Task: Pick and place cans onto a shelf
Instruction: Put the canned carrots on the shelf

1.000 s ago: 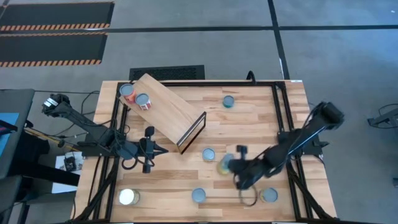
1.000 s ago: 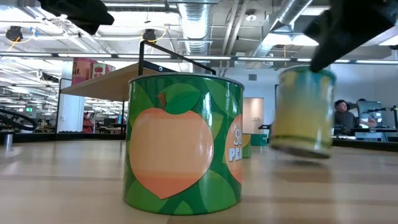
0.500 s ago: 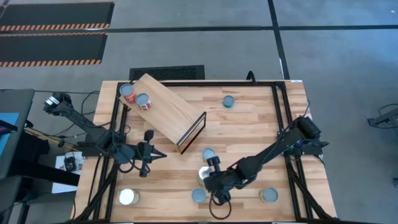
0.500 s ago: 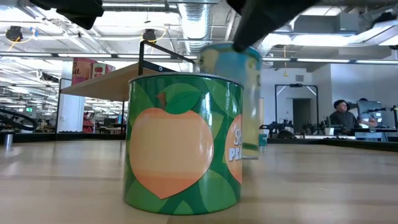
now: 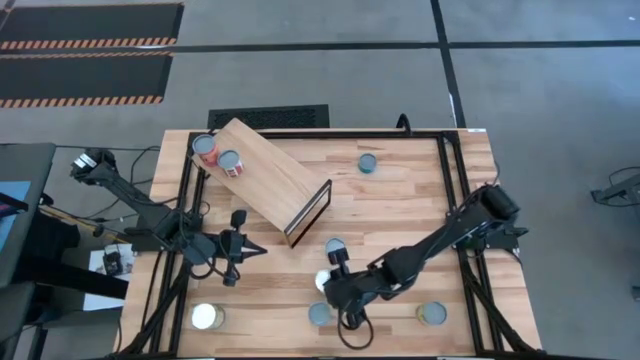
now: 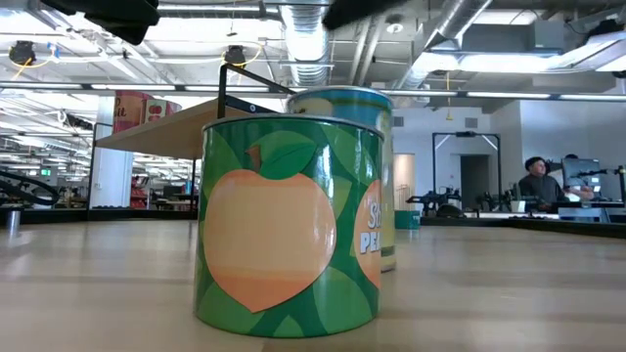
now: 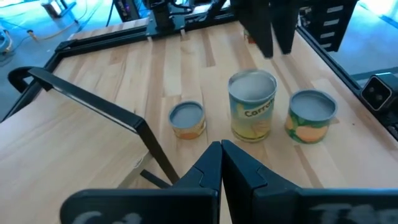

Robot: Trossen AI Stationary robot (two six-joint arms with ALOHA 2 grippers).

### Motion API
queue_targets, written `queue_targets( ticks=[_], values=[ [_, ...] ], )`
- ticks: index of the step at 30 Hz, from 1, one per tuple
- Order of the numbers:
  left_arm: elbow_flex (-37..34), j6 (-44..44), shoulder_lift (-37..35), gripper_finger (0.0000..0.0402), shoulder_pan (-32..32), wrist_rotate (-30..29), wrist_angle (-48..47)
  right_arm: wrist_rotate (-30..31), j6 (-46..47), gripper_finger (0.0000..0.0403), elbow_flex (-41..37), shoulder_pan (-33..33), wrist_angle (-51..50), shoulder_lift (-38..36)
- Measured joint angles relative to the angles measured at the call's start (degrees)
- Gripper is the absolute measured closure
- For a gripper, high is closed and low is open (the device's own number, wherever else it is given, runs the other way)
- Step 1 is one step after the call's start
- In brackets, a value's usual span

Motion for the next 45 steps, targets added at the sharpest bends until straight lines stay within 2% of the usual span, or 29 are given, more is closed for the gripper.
queue_targets(
  ticks=[4, 7, 10, 12, 17, 25, 29, 33, 37, 40, 45],
  values=[
    [0.0, 0.0, 0.0, 0.0401, 0.0, 0.0, -0.7, 0.1, -1.7, 0.0231, 0.0, 0.5, -0.4, -3.5],
    [0.0, -0.2, 0.0, 0.0401, 0.0, 0.0, -0.8, 0.3, -2.6, 0.0229, 0.0, 1.0, -2.3, -6.9],
    [0.0, -0.3, 0.0, 0.0401, 0.0, 0.0, -0.8, 0.6, -4.7, 0.0252, -0.5, 1.8, -5.2, -9.9],
    [0.0, -0.3, 0.0, 0.0401, 0.0, 0.0, -0.5, 0.2, -7.6, 0.0284, -3.3, 2.2, -5.5, -12.6],
    [0.0, 0.0, 0.1, 0.0401, -0.9, 0.1, 1.8, -3.4, -10.3, 0.0385, -16.3, -0.1, 5.5, -20.8],
    [1.6, 2.8, 2.1, 0.0401, -2.4, 0.2, 5.2, -6.2, -11.4, 0.0387, -44.8, -10.0, 34.4, -37.3],
    [4.3, 5.0, 6.8, 0.0401, -2.4, 0.5, 5.5, -11.5, -11.6, 0.0397, -56.8, -17.8, 48.7, -43.5],
    [9.0, 8.1, 13.0, 0.0401, -2.4, 1.4, 5.5, -16.3, -10.3, 0.0390, -64.4, -23.8, 58.7, -47.0],
    [14.9, 10.7, 19.6, 0.0401, -2.3, 4.7, 5.5, -16.6, -8.1, 0.0389, -67.9, -26.6, 60.0, -49.0],
    [20.7, 11.0, 25.0, 0.0401, -1.6, 5.4, 2.4, -16.7, -7.3, 0.0391, -69.0, -27.4, 60.3, -49.7],
    [30.0, 11.4, 34.1, 0.0401, 0.7, 10.9, -4.0, -16.7, -7.1, 0.0390, -69.2, -27.6, 60.8, -49.7]
  ],
)
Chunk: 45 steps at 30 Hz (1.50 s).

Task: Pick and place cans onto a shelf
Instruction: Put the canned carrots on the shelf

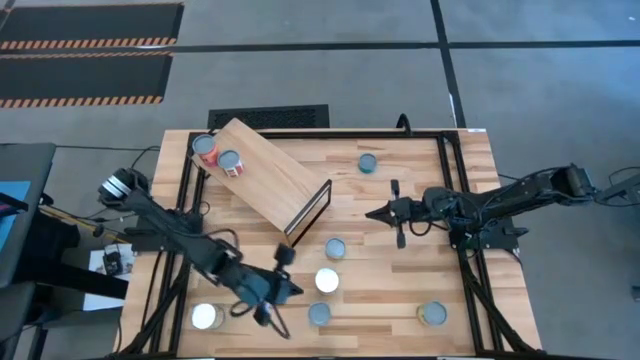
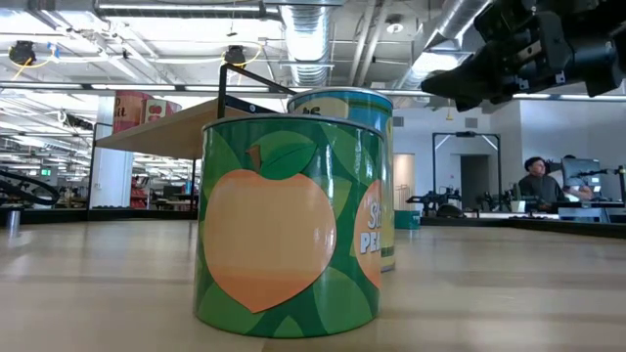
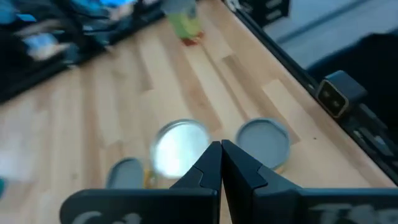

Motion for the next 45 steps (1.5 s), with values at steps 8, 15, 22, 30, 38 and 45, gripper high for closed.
queue_targets(
  ticks=[8, 15, 22, 30, 38, 45],
  values=[
    [9.7, 0.4, 10.6, 0.0396, 3.7, 3.1, -6.6, 0.0, 1.0, 0.0390, 0.0, 0.0, 0.0, 0.0],
    [11.4, 3.7, 14.8, 0.0347, 5.7, 5.5, -7.4, 0.0, 1.0, 0.0390, 0.0, 0.0, -0.3, 0.1],
    [11.4, 6.4, 16.2, 0.0303, 6.6, 4.9, -9.1, 0.1, 1.0, 0.0390, 0.0, 0.0, -0.4, 0.1],
    [11.6, 10.8, 19.7, 0.0300, 6.6, 2.8, -8.4, 0.1, 0.8, 0.0388, 0.0, 0.0, -0.6, 0.1],
    [11.5, 11.9, 19.4, 0.0384, 7.1, 1.4, -8.7, 0.1, 0.8, 0.0388, 0.0, 0.0, -0.6, 0.1],
    [16.3, 11.6, 19.7, 0.0400, 7.1, 2.0, -12.6, 0.1, 0.6, 0.0389, 0.0, 0.0, -0.7, 0.1]
  ],
)
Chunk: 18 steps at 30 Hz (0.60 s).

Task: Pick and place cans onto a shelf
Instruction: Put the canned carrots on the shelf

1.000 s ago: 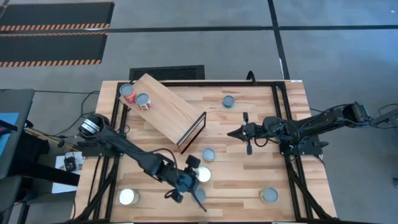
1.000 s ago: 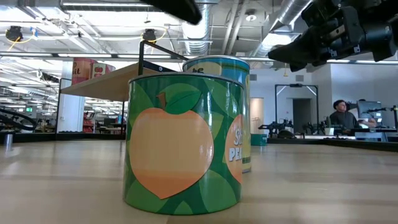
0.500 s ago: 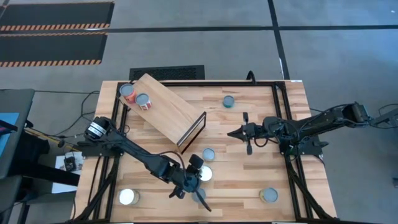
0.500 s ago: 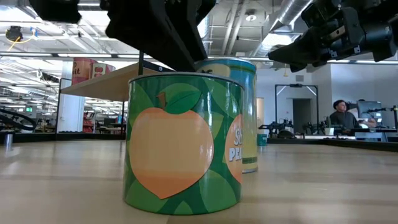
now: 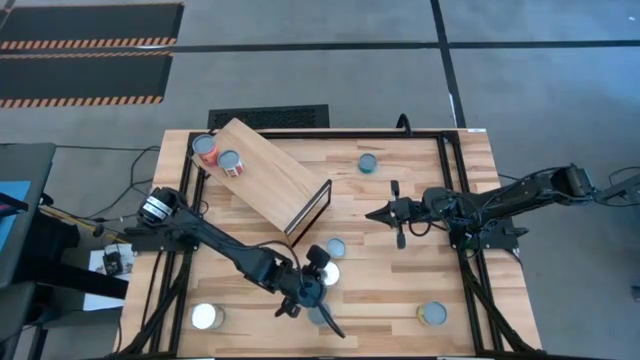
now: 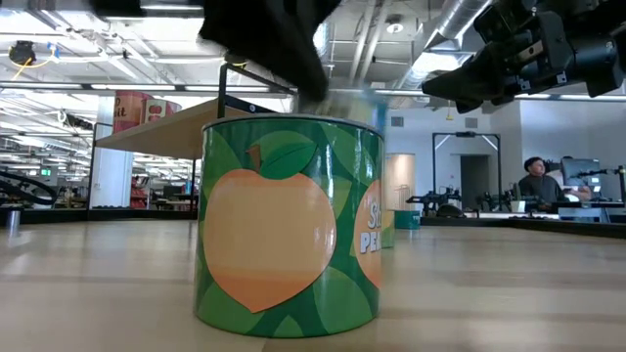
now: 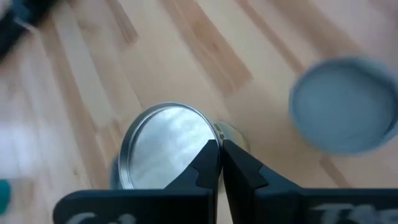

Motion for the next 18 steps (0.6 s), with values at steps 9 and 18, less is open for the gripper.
queue_targets(
  ticks=[9, 18],
  values=[
    [23.9, -5.2, -0.1, 0.0401, 0.5, 0.2, -20.6, 0.0, -0.1, 0.0390, 0.0, 0.0, -0.1, 0.0],
    [47.3, -22.1, -0.3, 0.0401, 2.8, -13.4, -53.1, 0.0, 0.1, 0.0389, 0.0, 0.0, -1.5, 0.0]
  ],
)
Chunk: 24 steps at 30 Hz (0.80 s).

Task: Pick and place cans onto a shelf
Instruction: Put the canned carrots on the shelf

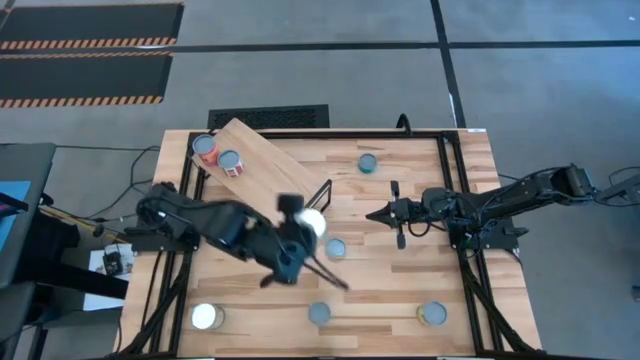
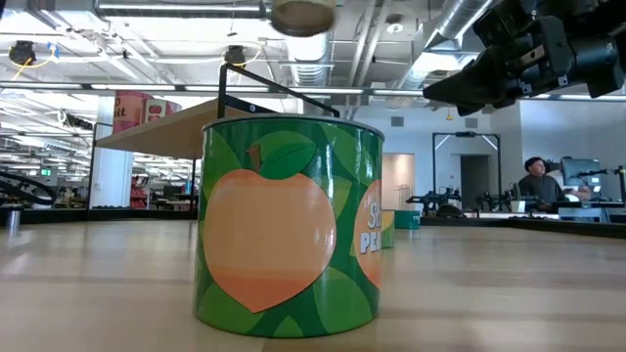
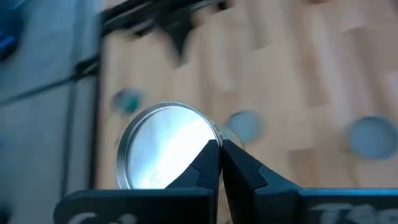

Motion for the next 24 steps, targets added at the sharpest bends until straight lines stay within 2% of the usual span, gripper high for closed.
queue_targets(
  ticks=[3, 5, 10, 14, 18, 24],
  values=[
    [1.6, -6.9, -2.0, 0.0401, 0.9, -5.5, -7.8, 0.0, 0.0, 0.0389, 0.0, 0.0, 0.0, 0.0],
    [-0.4, -11.3, -4.7, 0.0401, 1.7, -8.0, -8.8, 0.0, 0.1, 0.0388, 0.0, 0.0, 0.0, 0.0],
    [-14.6, -20.0, -17.1, 0.0401, 4.8, -8.9, -8.5, 0.0, 0.3, 0.0389, 0.0, 0.0, 0.0, 0.0],
    [-29.7, -23.5, -28.0, 0.0401, 8.8, -7.9, -4.0, 0.0, 0.3, 0.0389, 0.0, 0.0, 0.1, 0.0],
    [-42.4, -22.5, -37.1, 0.0401, 13.5, -3.2, 4.0, 0.1, 0.3, 0.0387, 0.0, 0.0, 0.4, 0.0],
    [-55.0, -20.3, -43.7, 0.0401, 18.8, 2.0, 10.4, 0.1, 0.2, 0.0390, 0.0, 0.0, 0.6, 0.0]
  ],
)
